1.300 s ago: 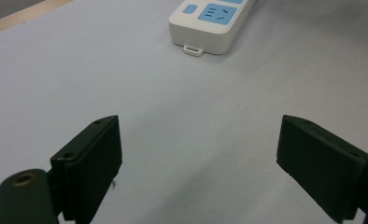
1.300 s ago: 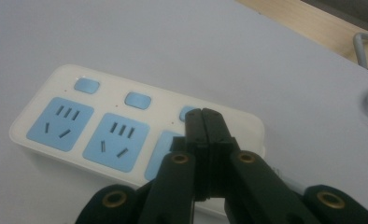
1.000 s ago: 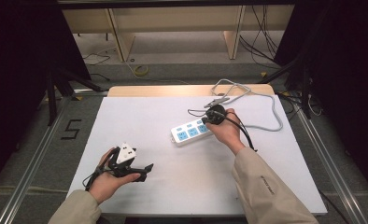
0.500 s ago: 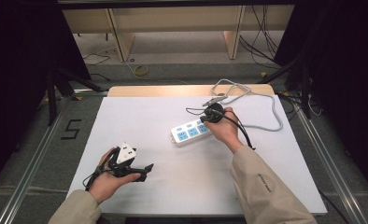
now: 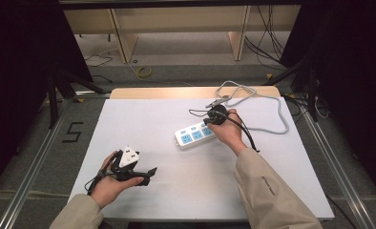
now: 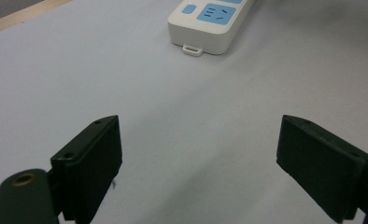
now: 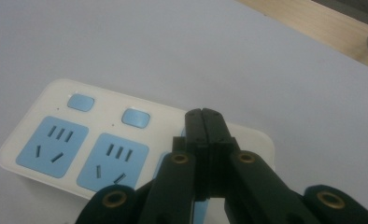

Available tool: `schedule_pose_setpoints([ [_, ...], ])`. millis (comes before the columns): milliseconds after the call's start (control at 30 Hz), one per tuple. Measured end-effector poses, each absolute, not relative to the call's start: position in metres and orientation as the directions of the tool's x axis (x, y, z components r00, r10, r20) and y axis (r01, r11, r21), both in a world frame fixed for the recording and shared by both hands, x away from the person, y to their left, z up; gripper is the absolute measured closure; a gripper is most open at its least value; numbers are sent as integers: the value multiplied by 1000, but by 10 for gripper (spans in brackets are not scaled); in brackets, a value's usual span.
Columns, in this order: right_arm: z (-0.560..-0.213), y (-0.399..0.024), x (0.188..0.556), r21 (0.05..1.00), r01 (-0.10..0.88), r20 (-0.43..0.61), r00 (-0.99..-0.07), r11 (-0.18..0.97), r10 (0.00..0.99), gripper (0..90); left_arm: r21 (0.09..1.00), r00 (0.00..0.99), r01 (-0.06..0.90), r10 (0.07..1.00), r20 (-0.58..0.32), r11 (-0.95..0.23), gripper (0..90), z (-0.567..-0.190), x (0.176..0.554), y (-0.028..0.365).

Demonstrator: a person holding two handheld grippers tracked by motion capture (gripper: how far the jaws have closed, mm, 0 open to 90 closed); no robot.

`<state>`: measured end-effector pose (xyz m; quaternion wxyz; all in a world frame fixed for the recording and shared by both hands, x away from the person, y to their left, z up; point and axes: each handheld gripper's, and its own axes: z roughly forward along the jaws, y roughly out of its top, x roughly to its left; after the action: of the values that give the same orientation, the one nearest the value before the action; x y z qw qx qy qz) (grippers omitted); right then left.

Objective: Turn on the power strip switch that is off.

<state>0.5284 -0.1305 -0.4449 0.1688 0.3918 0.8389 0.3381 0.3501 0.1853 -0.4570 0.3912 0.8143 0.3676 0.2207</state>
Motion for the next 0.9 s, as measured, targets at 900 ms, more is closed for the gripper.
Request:
schedule_pose_setpoints([
  [900, -448, -128, 536, 688, 558, -14, -630, 465, 776, 900, 799, 634, 425, 770, 71, -424, 138, -457, 350, 185],
])
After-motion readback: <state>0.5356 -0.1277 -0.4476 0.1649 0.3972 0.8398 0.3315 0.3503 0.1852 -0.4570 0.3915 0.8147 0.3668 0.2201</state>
